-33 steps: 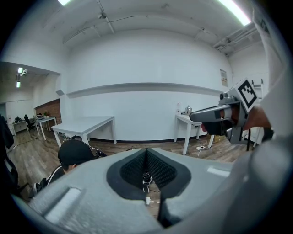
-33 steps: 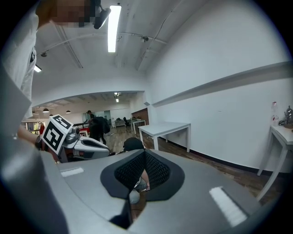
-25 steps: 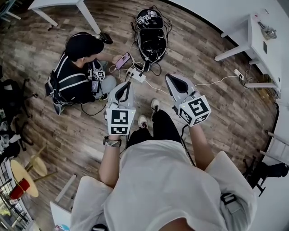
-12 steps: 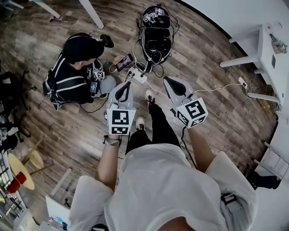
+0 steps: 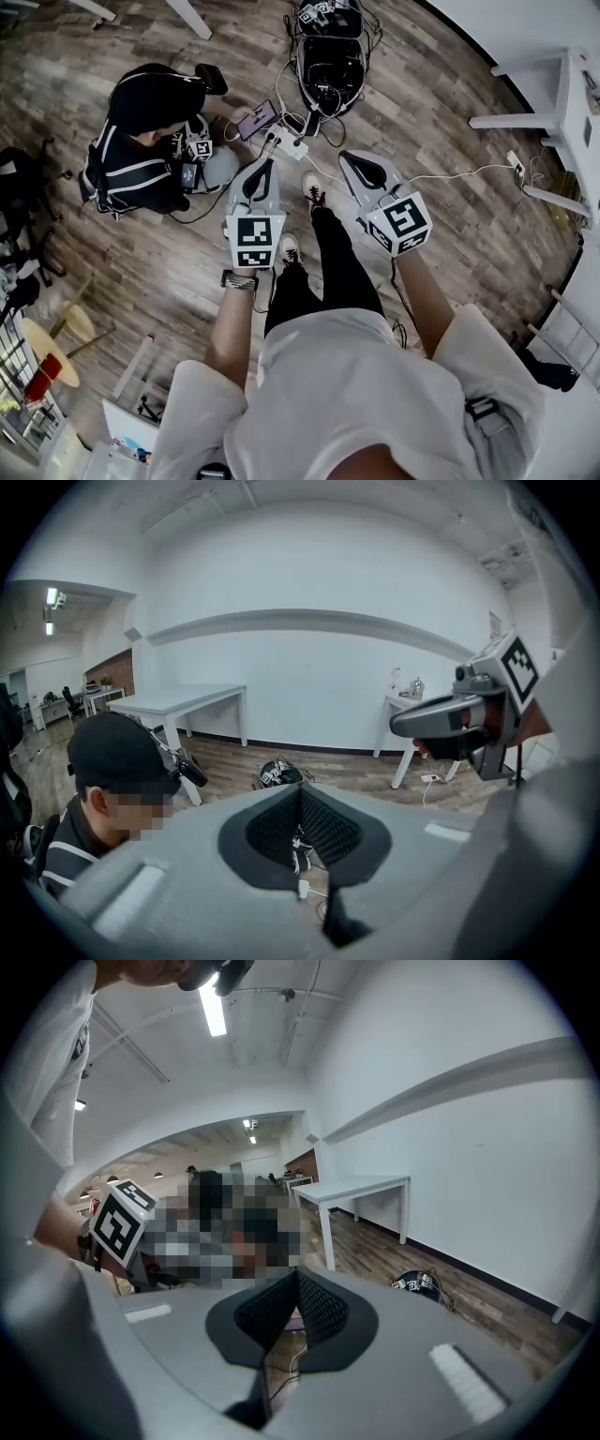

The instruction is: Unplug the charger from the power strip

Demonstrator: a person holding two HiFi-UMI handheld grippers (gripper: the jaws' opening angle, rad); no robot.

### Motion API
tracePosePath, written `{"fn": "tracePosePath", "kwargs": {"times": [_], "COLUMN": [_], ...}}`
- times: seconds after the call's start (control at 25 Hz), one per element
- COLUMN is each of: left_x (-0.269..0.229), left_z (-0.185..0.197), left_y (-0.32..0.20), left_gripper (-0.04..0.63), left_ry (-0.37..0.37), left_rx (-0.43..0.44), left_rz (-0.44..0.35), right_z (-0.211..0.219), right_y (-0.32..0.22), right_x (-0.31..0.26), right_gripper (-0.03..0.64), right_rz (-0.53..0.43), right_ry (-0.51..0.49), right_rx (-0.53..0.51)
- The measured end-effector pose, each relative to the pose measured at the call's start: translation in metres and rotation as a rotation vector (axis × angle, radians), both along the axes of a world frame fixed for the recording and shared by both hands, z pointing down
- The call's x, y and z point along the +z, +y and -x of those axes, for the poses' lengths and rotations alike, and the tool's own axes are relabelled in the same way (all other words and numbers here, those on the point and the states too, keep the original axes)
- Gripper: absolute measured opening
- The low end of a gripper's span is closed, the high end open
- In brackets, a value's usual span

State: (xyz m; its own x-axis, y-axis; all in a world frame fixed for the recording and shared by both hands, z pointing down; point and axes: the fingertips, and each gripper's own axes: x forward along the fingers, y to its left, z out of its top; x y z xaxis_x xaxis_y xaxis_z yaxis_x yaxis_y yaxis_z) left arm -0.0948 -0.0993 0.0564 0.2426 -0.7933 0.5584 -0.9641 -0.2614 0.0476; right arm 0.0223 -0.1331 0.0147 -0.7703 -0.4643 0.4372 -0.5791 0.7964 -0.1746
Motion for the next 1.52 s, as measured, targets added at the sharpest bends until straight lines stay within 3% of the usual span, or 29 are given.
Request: {"fn": "tracePosePath", "kwargs": {"times": [0.32,0.48,0.72,1.04,1.28,1.52], "left_x": [0.027,0.046,0.087,0.126,0.155,0.192], "left_z": [-0.005,0.005,0.013,0.015,0.001,-0.002], "left_y": [-0.007,0.004,0.023,-0.016,-0.025,-0.019], "left_gripper": [0.006,0.006,0.006,0.006,0.006,0.006], "left_ry": [0.011,-0.008,0.037,0.026,0.036,0.051], "left_rx": [0.042,0.01,-0.027,-0.094,-0.046,-0.003], "left_rz": [-0.013,-0.016,0.034,-0.027,-0.034,-0.028], "right_z": [0.004,0.011,0.009,0.008,0.016,0.01], "right_y": [0.011,0.024,0.032,0.017,0.002,-0.009], "right_x": [0.04,0.06,0.103,0.161,0.2,0.236], "right_gripper": [0.002,0.002,0.003,0.002,0.002,0.003], "right_rz": [0.055,0.065,0.119,0.14,0.117,0.105], "right_ry": [0.001,-0.013,-0.004,0.017,0.017,0.025], "right_rx": [0.04,0.065,0.106,0.054,0.035,0.083]}}
